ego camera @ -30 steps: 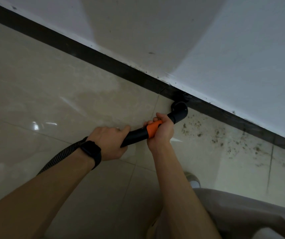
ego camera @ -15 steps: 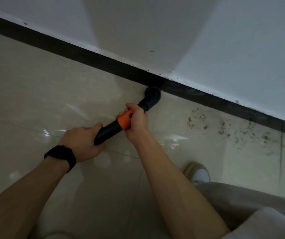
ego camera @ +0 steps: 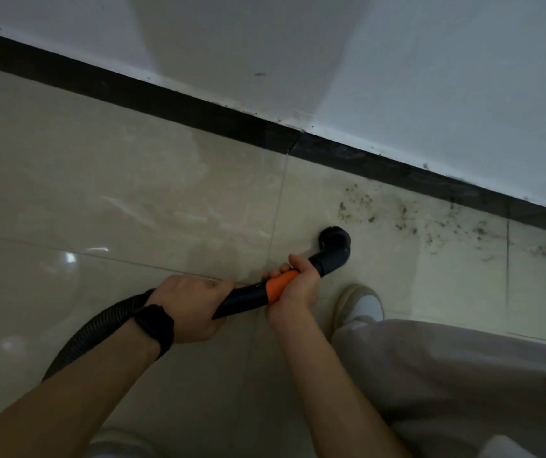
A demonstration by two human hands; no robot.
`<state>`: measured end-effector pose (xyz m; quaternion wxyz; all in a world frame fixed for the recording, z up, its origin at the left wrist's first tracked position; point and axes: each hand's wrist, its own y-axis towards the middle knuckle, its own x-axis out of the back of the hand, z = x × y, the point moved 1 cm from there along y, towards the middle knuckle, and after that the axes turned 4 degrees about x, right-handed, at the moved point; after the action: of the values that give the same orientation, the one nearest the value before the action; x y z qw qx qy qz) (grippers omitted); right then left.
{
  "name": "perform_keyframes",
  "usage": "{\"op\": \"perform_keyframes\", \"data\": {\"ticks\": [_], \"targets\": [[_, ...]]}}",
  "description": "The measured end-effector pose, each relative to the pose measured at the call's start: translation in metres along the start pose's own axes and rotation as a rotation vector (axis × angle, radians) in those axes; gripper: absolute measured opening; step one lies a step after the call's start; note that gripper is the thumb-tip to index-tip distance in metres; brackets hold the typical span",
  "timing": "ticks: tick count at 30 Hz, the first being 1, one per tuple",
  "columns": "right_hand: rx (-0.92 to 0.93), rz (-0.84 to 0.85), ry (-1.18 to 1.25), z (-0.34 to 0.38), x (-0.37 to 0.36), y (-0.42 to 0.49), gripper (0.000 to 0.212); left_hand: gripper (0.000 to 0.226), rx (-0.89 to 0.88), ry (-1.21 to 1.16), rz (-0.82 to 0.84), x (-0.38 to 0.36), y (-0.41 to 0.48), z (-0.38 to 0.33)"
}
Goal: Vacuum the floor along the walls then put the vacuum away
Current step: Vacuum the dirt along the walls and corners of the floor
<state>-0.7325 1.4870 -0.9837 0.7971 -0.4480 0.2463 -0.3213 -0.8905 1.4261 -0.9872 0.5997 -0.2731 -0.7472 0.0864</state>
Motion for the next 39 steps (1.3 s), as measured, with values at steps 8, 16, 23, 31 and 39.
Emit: {"op": "perform_keyframes", "data": {"ticks": [8, 16, 23, 31, 39], "targets": [[0.033, 0.093, -0.045, 0.022, -0.021, 0.011, 0.018, 0.041, 0.038, 0.003, -0.032, 0.010, 0.021, -0.007], [0.052, 0.084, -0.050, 0.028, -0.021, 0.019, 0.018, 0.044, 0.027, -0.032, -0.033, 0.009, 0.030, -0.009], [0.070, 0.102, -0.048, 0.043, -0.029, 0.028, 0.019, 0.040, 0.040, -0.052, -0.055, 0.015, 0.049, -0.012], [0.091, 0.139, -0.042, 0.063, -0.045, 0.039, 0.017, 0.039, 0.063, -0.024, -0.118, 0.031, 0.075, -0.014], [0.113, 0.184, -0.082, 0.078, -0.073, 0.051, 0.017, 0.038, 0.146, -0.073, -0.128, 0.044, 0.096, -0.010]]}}
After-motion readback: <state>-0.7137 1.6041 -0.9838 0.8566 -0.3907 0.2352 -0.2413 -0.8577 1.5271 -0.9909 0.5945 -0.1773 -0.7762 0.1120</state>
